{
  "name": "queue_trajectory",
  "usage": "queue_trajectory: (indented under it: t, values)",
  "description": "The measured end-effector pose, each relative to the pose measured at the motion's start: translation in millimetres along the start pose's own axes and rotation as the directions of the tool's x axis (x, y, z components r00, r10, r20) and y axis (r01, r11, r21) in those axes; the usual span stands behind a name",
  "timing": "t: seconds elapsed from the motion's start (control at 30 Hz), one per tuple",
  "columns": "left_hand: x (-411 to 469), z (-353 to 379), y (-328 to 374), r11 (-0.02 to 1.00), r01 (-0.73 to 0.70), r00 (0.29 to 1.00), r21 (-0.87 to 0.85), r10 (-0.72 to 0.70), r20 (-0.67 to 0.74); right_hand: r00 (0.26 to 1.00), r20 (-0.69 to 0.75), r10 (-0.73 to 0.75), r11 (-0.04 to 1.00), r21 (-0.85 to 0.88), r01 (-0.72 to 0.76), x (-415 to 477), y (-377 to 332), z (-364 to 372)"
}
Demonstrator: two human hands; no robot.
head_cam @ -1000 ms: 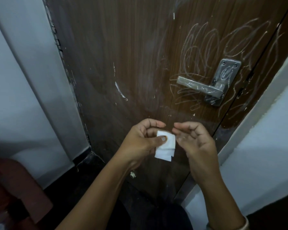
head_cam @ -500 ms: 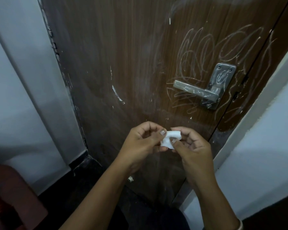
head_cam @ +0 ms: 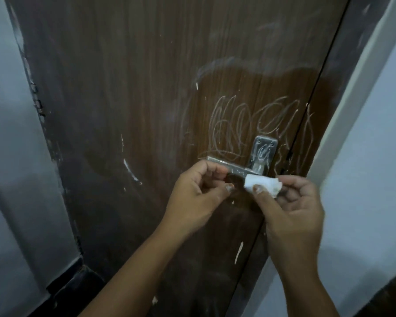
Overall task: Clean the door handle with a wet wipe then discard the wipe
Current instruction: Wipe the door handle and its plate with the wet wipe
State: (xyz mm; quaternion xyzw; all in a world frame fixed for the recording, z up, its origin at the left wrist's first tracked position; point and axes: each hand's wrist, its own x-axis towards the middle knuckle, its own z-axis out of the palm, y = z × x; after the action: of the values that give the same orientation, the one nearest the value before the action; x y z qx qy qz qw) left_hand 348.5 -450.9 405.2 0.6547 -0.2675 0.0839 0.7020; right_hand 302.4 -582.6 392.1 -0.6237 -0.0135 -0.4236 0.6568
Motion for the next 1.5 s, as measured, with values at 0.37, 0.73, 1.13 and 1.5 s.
queue_trajectory:
  t: [0.37,0.73,1.13,1.5]
  values:
    - [49.7,-6.0,-13.8,0.815,-0.209,0.976,0.54,0.211,0.058,0.906,0.285,-0.314,0.409,-0.821,0.399,73.8,-40.4,13.3]
    - [50.4,-17.5,-31.3,0.782,-0.189,0.977,0.593,0.21,0.034,0.851,0.52,-0.074,-0.161,-0.848,0.504,98.9,-43.0,36.6]
    - [45.5,-22.7,-29.4,0.736,-0.246,0.967,0.631,0.232,0.106,0.907,0.406,-0.11,-0.066,-0.914,0.4,85.8,-28.1,33.2]
    - [46.0,-23.5,-28.5,0.717,-0.249,0.968,0.651,0.211,0.138,0.85,0.456,-0.263,0.009,-0.88,0.474,90.9,-23.1,38.6]
